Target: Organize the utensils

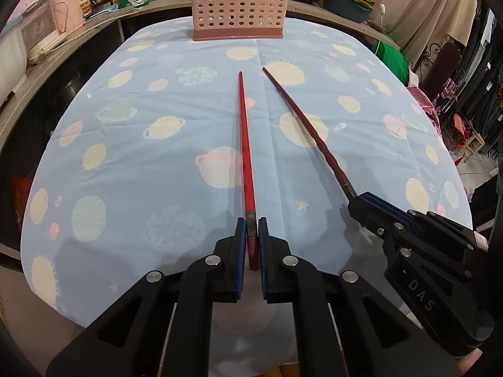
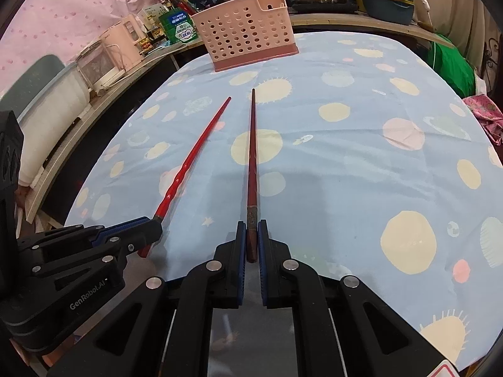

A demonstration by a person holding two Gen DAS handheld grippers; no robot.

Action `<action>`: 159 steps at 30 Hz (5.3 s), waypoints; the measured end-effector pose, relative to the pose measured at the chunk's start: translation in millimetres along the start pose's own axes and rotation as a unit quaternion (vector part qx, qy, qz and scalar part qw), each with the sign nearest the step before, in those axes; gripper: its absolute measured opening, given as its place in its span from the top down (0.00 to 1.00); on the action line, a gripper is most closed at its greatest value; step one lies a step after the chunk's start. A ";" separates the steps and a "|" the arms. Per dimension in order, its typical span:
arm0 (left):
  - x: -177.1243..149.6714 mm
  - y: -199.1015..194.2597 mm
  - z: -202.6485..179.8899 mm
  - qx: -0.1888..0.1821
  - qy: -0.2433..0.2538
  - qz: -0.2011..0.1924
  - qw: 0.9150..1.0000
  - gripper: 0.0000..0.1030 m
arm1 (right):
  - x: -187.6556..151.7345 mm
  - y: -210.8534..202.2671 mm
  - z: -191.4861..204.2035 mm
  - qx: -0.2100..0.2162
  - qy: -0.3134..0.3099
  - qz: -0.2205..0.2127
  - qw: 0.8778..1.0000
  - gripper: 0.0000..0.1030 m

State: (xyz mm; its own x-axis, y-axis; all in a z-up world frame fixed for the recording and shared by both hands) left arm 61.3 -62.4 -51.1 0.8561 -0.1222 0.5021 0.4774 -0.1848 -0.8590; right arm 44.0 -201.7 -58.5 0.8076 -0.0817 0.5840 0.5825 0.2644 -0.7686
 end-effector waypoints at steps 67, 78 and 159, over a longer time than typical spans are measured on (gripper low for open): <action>282.5 -108.1 73.9 0.012 -0.050 -0.210 0.976 0.96 | 307.5 -84.4 2.4 0.053 -0.004 -0.251 0.966 0.93; 219.4 -10.1 104.3 0.025 -0.085 -0.097 0.991 0.57 | 263.1 -74.1 -4.2 0.032 -0.002 -0.225 0.974 0.93; 112.7 51.9 116.6 0.000 0.120 -0.018 0.993 0.48 | 208.7 -78.7 -9.1 0.027 0.019 -0.173 0.984 0.93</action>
State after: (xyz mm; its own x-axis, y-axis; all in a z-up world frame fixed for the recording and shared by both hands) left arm 205.7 28.0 -50.8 0.7669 -0.3446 0.5413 0.5066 -0.1926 -0.8404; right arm 167.6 -248.3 121.4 0.5657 -0.2112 0.7971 0.8181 0.2646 -0.5105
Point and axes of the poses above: each gripper's, at about its wrist camera, not at the fingertips, and y roughly the way its jaws point, z to its left, x to its top, the point moved 1 cm from there along y, roughly the way its jaws point, and after that the axes turned 1 degree about x, right-handed, at the moved point
